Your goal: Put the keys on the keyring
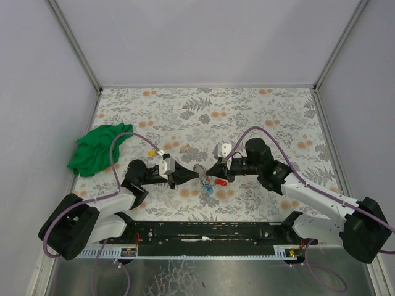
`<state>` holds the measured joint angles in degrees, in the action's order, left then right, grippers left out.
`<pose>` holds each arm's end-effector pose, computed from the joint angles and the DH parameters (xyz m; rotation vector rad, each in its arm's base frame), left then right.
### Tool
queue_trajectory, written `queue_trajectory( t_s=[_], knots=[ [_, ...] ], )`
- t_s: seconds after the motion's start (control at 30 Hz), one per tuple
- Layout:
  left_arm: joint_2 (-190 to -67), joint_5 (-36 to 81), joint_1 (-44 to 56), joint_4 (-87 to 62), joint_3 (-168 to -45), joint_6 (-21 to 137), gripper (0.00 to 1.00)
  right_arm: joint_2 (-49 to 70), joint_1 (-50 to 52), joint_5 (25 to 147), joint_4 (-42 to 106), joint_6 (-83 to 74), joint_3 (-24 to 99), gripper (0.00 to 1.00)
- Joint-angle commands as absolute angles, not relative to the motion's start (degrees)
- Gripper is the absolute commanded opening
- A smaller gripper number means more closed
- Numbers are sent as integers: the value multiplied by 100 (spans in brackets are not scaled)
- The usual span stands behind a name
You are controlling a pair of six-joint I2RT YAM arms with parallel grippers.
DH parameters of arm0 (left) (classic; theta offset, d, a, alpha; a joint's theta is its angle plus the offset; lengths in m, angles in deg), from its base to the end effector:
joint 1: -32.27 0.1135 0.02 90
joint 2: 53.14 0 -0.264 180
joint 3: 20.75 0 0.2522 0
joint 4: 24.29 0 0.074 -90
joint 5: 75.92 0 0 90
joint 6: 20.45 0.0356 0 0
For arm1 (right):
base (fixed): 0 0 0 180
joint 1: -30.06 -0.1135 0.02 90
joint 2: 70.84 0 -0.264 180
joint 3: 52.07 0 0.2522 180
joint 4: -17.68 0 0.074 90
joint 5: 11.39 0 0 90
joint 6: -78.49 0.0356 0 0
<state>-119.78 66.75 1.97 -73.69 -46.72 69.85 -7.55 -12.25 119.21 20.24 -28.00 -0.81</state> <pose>0.1593 -0.1259 0.2060 1.1180 1.1073 -1.0628 0.1662 0.1826 0.2713 -1.3293 1.3128 0.9579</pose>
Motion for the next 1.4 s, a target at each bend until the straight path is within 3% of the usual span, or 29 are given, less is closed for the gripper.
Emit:
queue_trajectory(
  t_s=[0.0,1.37],
  knots=[
    [-12044,6726,227,-7778,-4866,6881,0,-641,-1199,12124,1698,-2736,60,0],
    [-12235,6498,234,-7874,-4884,6689,0,-647,-1265,12125,2012,-2879,88,0]
  ],
)
